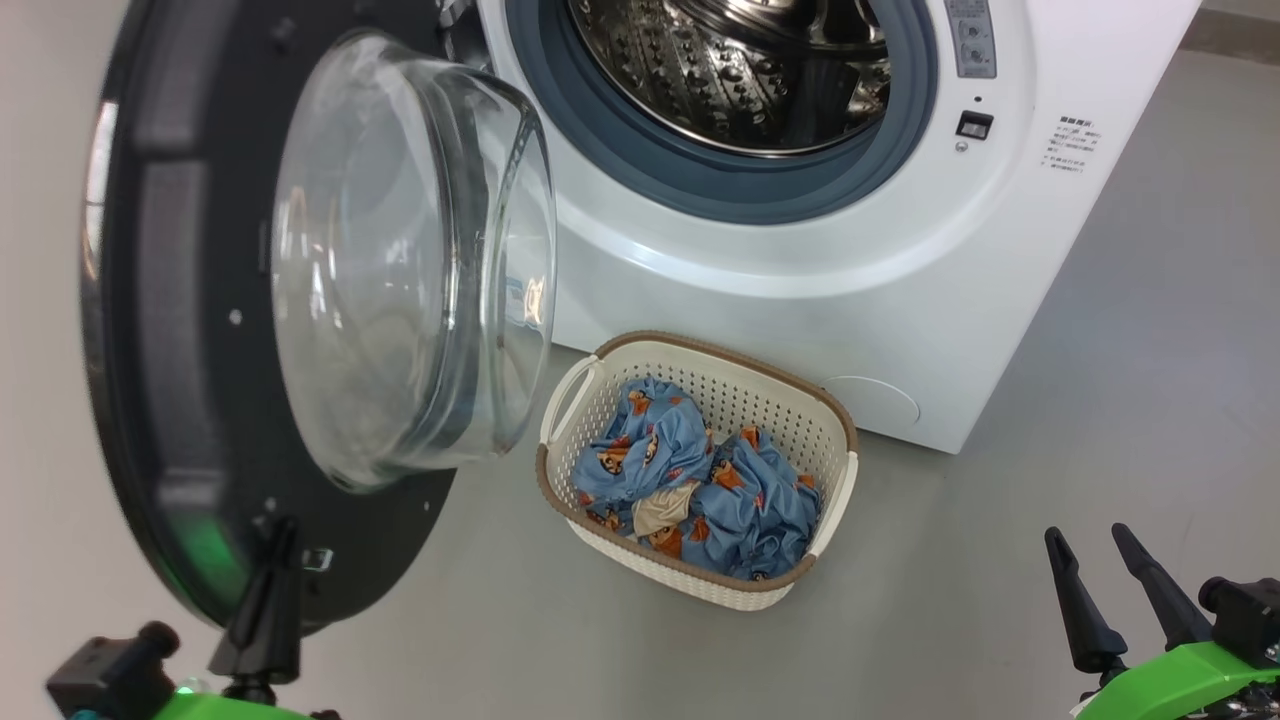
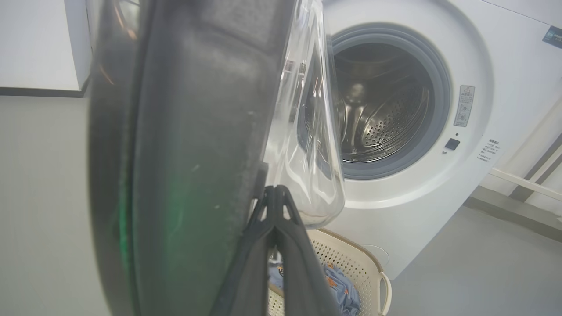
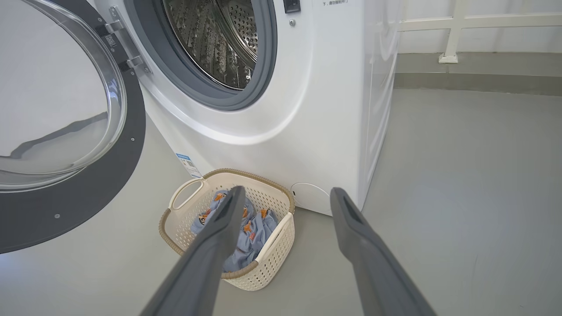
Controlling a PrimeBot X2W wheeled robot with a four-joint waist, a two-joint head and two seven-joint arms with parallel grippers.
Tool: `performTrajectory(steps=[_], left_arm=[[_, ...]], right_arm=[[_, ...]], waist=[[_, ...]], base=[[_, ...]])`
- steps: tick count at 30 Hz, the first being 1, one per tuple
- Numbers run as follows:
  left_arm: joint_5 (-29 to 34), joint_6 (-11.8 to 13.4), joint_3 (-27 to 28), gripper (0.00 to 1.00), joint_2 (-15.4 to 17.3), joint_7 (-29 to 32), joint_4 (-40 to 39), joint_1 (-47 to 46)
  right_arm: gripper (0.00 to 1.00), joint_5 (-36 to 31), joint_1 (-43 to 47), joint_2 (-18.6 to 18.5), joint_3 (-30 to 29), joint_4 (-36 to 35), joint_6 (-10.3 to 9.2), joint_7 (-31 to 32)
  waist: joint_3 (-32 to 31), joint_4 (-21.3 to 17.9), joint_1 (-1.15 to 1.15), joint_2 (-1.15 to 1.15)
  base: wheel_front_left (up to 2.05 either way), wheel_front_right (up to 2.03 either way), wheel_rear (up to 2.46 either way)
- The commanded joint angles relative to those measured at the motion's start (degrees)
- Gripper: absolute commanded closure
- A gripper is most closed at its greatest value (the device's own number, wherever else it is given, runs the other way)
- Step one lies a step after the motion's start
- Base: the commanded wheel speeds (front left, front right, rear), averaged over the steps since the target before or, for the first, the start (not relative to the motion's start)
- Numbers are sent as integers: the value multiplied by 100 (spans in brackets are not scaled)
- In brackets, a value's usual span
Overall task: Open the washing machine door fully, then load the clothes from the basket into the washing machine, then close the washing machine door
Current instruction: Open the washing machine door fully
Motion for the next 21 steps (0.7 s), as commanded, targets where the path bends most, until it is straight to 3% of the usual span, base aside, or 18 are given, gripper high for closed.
performTrajectory(steps=[1, 21], left_arm=[[24, 45, 384, 100, 192, -37, -33, -261], [252, -250, 2132, 100, 392, -37, 1277, -1566]], right_arm=[[0, -33, -201, -120, 151, -137, 9, -69], [0, -128, -476, -195, 181, -176, 9, -69]], waist=[[62, 17, 0, 0], [596, -30, 0, 0]], base=[[0, 0, 0], [0, 0, 0]])
